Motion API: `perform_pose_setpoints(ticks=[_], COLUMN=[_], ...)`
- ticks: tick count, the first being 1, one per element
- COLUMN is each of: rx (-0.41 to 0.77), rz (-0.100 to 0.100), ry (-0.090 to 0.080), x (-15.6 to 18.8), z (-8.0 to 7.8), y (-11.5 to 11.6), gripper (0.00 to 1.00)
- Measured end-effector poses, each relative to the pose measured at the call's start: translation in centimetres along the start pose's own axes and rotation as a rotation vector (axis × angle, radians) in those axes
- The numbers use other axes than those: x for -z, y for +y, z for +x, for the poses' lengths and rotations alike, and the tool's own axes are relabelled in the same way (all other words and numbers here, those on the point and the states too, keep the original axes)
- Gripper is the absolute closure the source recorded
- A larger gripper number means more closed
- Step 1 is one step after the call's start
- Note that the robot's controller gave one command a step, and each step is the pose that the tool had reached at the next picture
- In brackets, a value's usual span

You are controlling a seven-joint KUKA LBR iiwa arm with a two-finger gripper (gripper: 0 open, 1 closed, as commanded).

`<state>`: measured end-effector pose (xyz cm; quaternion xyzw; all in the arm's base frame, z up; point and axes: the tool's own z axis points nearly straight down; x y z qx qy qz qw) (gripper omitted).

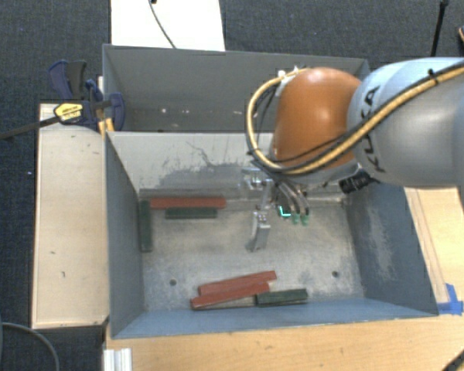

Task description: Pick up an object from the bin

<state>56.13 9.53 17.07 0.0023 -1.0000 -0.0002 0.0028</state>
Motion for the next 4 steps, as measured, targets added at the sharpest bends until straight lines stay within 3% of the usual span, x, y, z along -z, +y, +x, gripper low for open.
perform_pose_setpoints(ticks=[1, 2, 3, 4], rx=[0.074, 0.131, 0.126, 0.169], rz=[0.0, 0.0, -0.001, 0.0], ry=[0.003, -0.012, -0.007, -0.015], x=[-7.7, -10.0, -10.1, 9.3], z=[8.6, 7.5, 7.7, 7.9], y=[3.0, 3.4, 3.4, 2.3], gripper=[0.0, 0.0, 1.0, 1.0])
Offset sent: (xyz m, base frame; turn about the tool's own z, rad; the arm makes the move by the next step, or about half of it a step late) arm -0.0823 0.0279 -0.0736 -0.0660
